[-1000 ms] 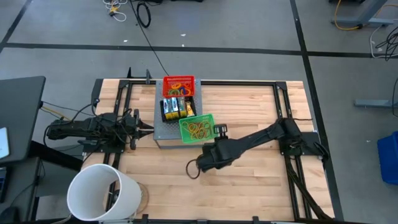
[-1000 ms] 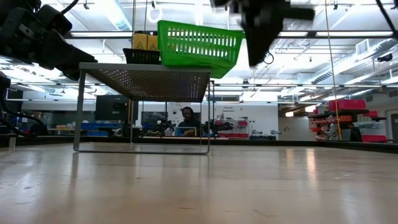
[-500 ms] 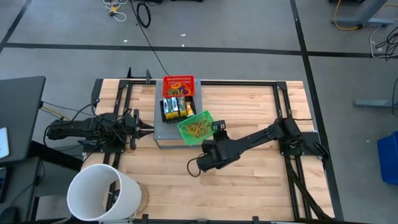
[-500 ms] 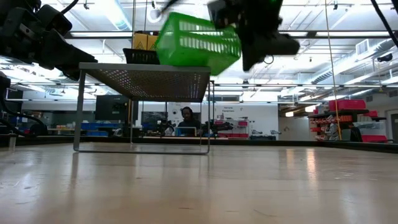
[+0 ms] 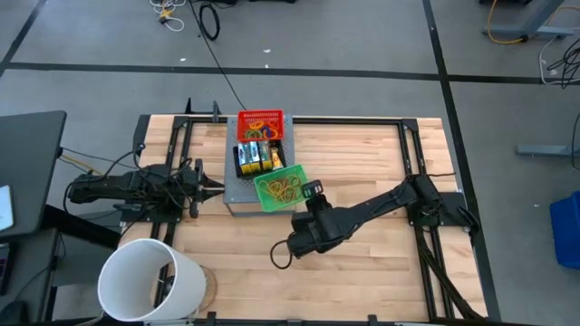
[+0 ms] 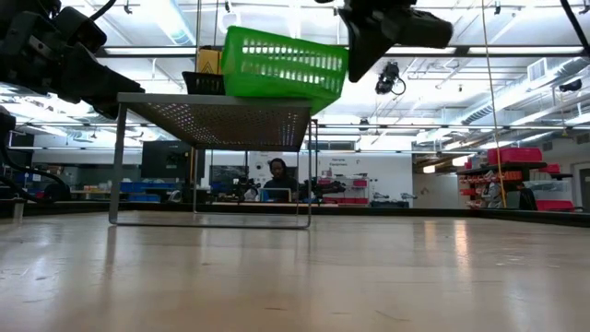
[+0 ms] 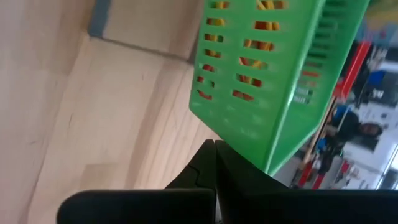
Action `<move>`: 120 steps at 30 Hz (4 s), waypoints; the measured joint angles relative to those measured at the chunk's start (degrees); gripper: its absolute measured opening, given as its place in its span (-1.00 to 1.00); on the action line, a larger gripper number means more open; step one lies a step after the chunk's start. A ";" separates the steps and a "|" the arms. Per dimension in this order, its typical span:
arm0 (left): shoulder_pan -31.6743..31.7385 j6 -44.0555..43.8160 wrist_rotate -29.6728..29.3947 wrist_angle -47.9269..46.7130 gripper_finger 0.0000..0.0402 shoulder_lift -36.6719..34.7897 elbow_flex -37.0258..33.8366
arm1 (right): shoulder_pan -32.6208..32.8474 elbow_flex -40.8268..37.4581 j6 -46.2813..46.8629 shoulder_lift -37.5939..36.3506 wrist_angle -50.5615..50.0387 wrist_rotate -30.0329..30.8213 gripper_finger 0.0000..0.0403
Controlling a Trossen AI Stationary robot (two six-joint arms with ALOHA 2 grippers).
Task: Pick & Place Office Desk Supplies
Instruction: Put the green basket with the rubber bands on the shelf
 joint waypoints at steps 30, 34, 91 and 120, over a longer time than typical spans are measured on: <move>0.00 -0.10 0.00 -0.19 -0.58 0.00 0.00 | -0.70 0.07 -18.66 0.00 17.11 -1.15 -1.00; 0.00 -0.10 0.00 -0.17 -0.58 0.00 0.00 | 1.17 0.07 -16.96 0.00 14.73 -1.37 -1.00; 0.00 -0.08 -0.46 0.00 -0.58 -0.04 0.18 | -4.97 -0.42 -49.97 5.60 58.33 -12.19 -1.00; 0.00 -0.10 -0.44 -0.11 -0.58 -0.04 0.17 | -6.87 -0.42 -49.75 5.49 58.94 -12.94 -1.00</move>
